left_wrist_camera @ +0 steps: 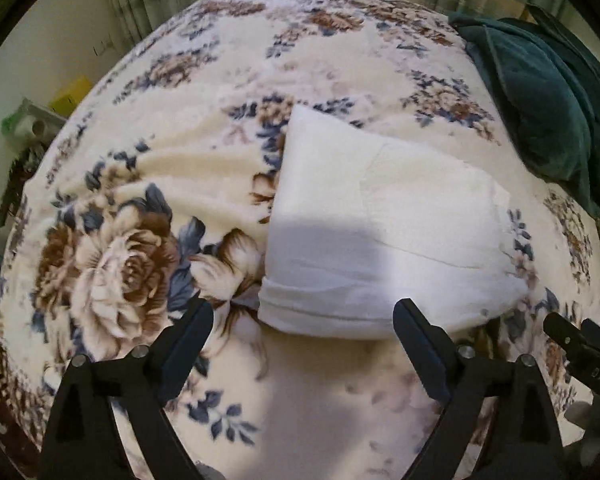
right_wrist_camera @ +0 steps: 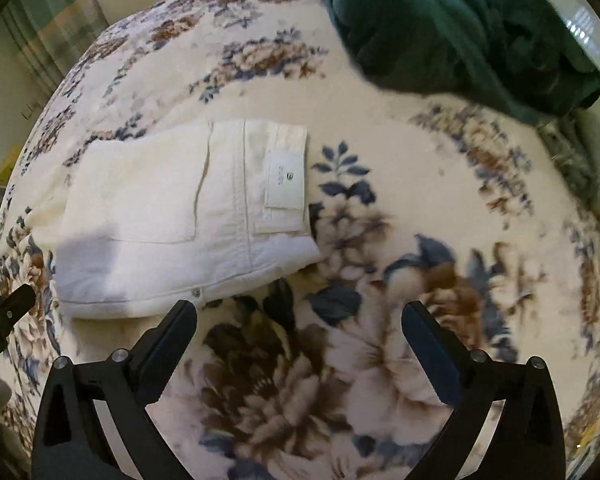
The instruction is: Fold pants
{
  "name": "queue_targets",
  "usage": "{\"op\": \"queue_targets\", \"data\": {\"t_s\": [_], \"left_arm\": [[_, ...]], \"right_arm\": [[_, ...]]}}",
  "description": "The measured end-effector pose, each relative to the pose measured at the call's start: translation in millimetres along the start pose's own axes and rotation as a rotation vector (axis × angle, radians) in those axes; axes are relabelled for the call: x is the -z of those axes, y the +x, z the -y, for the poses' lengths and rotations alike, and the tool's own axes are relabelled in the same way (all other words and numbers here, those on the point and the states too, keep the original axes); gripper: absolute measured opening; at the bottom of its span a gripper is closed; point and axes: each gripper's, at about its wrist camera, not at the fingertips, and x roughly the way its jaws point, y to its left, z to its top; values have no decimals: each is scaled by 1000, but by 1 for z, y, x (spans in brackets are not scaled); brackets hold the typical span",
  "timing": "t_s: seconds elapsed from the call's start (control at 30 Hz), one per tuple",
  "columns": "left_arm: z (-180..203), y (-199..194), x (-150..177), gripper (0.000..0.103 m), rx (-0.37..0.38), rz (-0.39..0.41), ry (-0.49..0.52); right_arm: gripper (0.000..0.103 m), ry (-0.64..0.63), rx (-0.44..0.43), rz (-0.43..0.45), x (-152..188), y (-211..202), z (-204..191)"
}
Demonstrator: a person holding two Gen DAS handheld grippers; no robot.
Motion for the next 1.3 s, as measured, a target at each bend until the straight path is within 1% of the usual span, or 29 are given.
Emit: {"op": "queue_targets", "data": {"t_s": [0.2,0.3,0.4,0.5,0.57,0.7,0.77,0.9,0.97,1.1,1.17,1.3], "left_arm": [[24,-65,12,92,9,43,33],[37,-110,21,92,12,84,53],[43,-152,29,92,7,118,51],[45,-206,36,92,7,167,30],[48,-237,42,92,1,183,19],[62,-303,59,92,-2,238,66],[66,-331,68,92,12,250,79],[63,-382,79,92,36,286,88],[58,-411,84,92,40,320,87],[49,-454,95,92,22,375,77],[42,-474,101,92,32,395,65],[33,-496,112,92,33,411,48]], "right_arm": [[103,-24,22,74,15,-79,9],[103,-34,29,120,23,-130,15],[103,-46,40,172,34,-185,24],[103,-49,37,211,46,-241,34],[103,-60,40,243,55,-280,38],[103,-62,45,304,74,-366,50],[103,-59,47,329,83,-401,55],[103,-77,33,373,107,-476,61],[103,-94,38,405,121,-509,61],[103,-110,36,468,146,-571,57],[103,-118,30,492,156,-594,55],[103,-127,0,511,173,-628,52]]}}
